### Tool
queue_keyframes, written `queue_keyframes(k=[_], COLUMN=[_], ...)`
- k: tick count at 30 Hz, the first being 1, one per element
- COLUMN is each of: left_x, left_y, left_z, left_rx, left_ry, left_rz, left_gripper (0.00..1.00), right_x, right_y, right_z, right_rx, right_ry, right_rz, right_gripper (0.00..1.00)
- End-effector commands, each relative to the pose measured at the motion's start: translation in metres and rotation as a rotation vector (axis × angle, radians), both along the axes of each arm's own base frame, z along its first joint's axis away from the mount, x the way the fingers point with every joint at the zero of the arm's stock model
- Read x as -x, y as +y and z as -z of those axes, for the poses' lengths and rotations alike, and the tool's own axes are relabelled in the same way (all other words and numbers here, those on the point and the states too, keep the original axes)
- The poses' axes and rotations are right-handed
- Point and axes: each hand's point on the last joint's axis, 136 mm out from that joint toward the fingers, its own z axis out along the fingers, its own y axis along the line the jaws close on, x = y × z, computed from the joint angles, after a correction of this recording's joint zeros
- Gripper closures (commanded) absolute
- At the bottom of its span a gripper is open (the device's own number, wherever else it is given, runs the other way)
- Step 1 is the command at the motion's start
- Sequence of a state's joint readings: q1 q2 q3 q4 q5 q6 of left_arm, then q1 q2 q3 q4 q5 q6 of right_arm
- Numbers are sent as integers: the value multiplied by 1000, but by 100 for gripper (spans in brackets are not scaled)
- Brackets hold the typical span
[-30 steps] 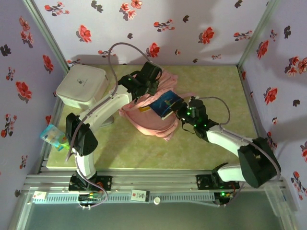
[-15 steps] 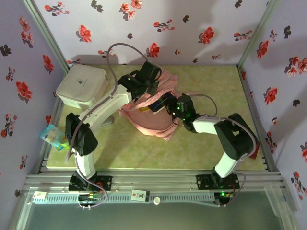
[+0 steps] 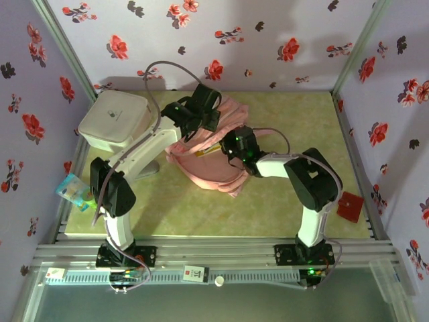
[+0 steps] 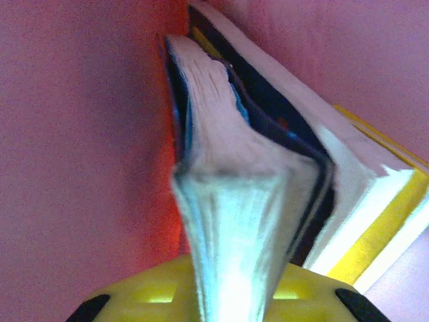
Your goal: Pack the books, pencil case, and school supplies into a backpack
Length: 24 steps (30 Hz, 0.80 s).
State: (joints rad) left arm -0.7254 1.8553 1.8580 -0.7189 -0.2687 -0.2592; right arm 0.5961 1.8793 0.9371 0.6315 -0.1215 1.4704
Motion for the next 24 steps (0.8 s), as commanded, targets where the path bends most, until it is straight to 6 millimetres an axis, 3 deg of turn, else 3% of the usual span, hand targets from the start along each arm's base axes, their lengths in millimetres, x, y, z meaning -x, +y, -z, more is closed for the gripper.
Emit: queue_keyframes(k=[1, 3, 5, 8, 13, 20, 22, 24], left_x=[-8, -8, -10, -12, -13, -5, 3, 12], left_y=[-2, -1, 0, 2, 2, 1, -3, -3], left_z=[-62, -60, -58, -55, -47, -22, -14, -7], left_rx=[180, 192, 206, 225, 258, 258, 266, 282], left_ry=[-116, -109, -97, -83, -52, -6, 23, 50], left_rz=[-32, -36, -42, -45, -42, 26, 85, 115], left_gripper=[100, 100, 100, 100, 100, 99, 87, 64], right_x=[-10, -10, -1, 9, 32, 65, 72, 78], right_y=[7, 8, -2, -20, -50, -125, -148, -172], right_z=[-1, -2, 1, -9, -25, -18, -21, -26], right_rx=[-35, -26, 38, 104, 166, 359, 440, 527], right_ry=[1, 3, 33, 12, -3, 57, 58, 55], right_rz=[34, 23, 39, 60, 84, 216, 250, 295], right_gripper=[76, 68, 55, 44, 38, 31, 30, 28])
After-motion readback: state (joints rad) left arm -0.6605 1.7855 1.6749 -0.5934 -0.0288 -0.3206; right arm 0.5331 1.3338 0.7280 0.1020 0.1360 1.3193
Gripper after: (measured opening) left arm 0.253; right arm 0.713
